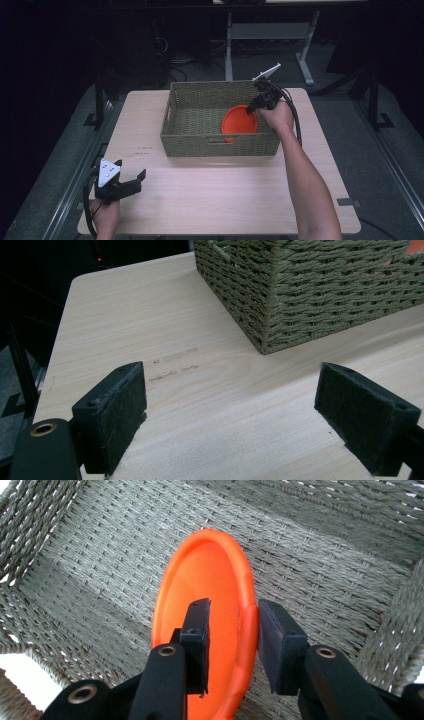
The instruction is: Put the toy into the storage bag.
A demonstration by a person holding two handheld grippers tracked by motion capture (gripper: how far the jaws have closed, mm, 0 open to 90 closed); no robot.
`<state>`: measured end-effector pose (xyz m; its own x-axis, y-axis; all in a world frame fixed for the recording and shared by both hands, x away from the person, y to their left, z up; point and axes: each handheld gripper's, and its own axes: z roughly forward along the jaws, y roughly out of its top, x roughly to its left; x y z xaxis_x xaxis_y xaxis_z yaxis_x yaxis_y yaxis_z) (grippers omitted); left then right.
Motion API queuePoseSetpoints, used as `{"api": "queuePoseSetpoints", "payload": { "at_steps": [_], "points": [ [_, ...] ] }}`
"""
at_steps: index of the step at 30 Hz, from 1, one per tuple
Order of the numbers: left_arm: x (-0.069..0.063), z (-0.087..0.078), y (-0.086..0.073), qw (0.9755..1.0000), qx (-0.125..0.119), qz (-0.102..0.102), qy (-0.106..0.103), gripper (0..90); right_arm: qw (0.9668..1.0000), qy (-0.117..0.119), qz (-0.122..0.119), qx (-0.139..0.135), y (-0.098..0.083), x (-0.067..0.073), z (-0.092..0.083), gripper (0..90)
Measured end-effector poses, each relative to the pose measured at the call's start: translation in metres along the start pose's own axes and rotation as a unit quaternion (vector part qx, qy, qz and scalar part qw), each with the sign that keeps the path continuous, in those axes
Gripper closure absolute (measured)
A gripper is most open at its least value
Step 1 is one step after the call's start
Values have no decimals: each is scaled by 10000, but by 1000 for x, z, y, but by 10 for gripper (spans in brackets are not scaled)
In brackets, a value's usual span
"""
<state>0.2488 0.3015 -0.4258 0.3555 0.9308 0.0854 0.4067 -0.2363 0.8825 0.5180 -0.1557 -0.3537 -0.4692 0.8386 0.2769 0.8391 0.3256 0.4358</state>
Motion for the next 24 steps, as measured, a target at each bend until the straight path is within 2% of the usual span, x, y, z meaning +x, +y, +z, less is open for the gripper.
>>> {"api": "queuePoseSetpoints", "payload": {
  "at_steps": [10,14,18,22,24],
  "points": [
    [-2,1,2,10000,-3,36,-21,128,9998,4,30,-212,-6,-3,-9,649],
    [-2,1,1,10000,-28,42,-24,128,9997,133,9,-194,-7,-1,-10,620],
    [-1,-1,1,10000,-56,36,-1,128,9994,238,-163,-166,-7,6,-9,586],
    [-2,-1,1,10000,-35,43,-5,128,9991,323,-228,-166,-8,10,-12,568],
    [-2,-1,1,10000,-42,30,-18,128,9979,519,-241,-310,-9,12,-17,543]
  ]
}}
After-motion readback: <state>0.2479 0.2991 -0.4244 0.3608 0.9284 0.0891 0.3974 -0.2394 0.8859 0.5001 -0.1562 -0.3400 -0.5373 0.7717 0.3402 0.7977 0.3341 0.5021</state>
